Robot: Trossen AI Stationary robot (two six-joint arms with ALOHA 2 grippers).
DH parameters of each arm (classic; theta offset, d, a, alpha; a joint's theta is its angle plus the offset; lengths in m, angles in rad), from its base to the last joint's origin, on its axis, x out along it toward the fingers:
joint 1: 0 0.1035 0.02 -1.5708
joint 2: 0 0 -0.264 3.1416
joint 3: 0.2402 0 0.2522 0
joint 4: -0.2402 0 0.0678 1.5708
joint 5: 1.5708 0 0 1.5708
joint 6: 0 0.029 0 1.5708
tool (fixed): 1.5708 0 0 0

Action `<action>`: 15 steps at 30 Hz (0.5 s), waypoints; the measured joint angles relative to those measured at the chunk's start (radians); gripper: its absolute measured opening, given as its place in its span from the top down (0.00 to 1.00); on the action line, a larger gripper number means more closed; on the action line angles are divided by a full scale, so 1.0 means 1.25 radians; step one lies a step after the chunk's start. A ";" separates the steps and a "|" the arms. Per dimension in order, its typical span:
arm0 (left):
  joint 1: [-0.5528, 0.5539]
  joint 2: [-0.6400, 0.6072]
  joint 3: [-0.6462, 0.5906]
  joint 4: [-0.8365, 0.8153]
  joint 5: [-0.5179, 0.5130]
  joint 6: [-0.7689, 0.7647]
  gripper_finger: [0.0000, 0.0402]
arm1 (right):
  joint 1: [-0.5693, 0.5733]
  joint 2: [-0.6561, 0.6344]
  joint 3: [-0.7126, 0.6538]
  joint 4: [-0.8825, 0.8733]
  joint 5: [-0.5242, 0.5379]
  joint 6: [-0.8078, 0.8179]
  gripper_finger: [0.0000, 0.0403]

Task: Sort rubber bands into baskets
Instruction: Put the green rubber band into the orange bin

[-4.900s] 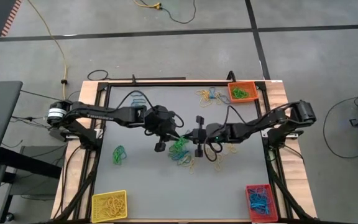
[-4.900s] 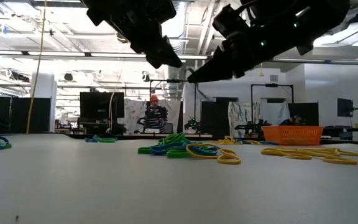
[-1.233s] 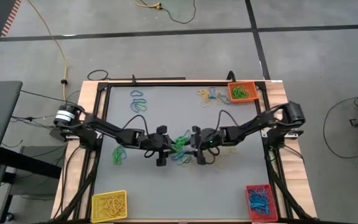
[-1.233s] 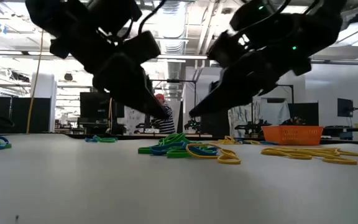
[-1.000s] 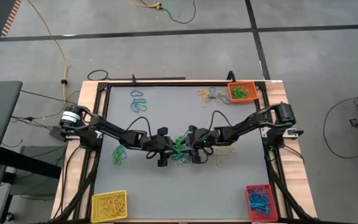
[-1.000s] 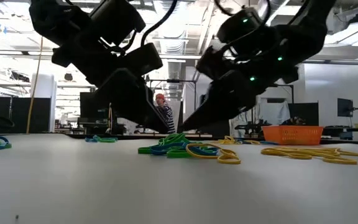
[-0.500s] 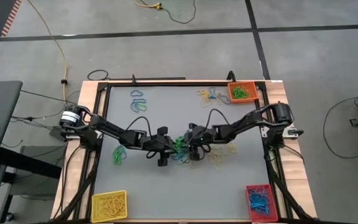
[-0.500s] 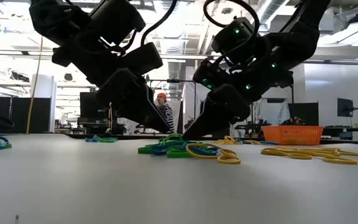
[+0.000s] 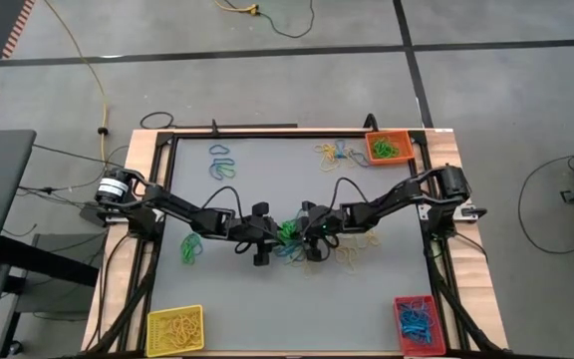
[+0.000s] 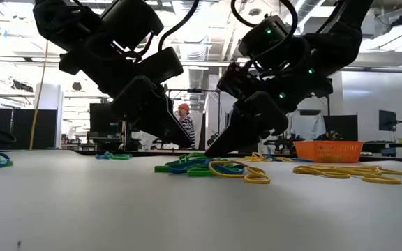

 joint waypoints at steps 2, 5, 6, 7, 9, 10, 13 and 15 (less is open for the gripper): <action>0.000 0.000 0.000 0.000 0.000 -0.004 0.54 | 0.002 0.000 0.000 0.000 0.006 -0.014 0.96; 0.000 0.000 0.000 0.000 0.000 -0.006 0.54 | 0.003 -0.011 0.000 -0.002 0.007 -0.024 0.96; 0.000 0.000 0.000 0.000 0.000 -0.006 0.54 | 0.003 -0.017 0.000 -0.004 0.009 -0.025 0.95; 0.000 0.000 0.000 0.000 0.000 -0.006 0.54 | 0.003 -0.026 0.000 -0.010 0.013 -0.027 0.95; 0.000 0.000 0.000 0.000 0.000 -0.006 0.54 | 0.003 -0.051 0.000 -0.024 0.028 -0.035 0.95; 0.000 0.000 0.000 -0.001 0.000 -0.007 0.54 | 0.003 -0.064 0.000 -0.032 0.036 -0.041 0.95; 0.000 0.000 0.000 -0.001 0.000 -0.007 0.54 | 0.003 -0.106 0.000 -0.056 0.048 -0.047 0.95; 0.000 0.000 0.000 -0.001 0.000 -0.006 0.54 | 0.004 -0.126 0.000 -0.060 0.049 -0.047 0.95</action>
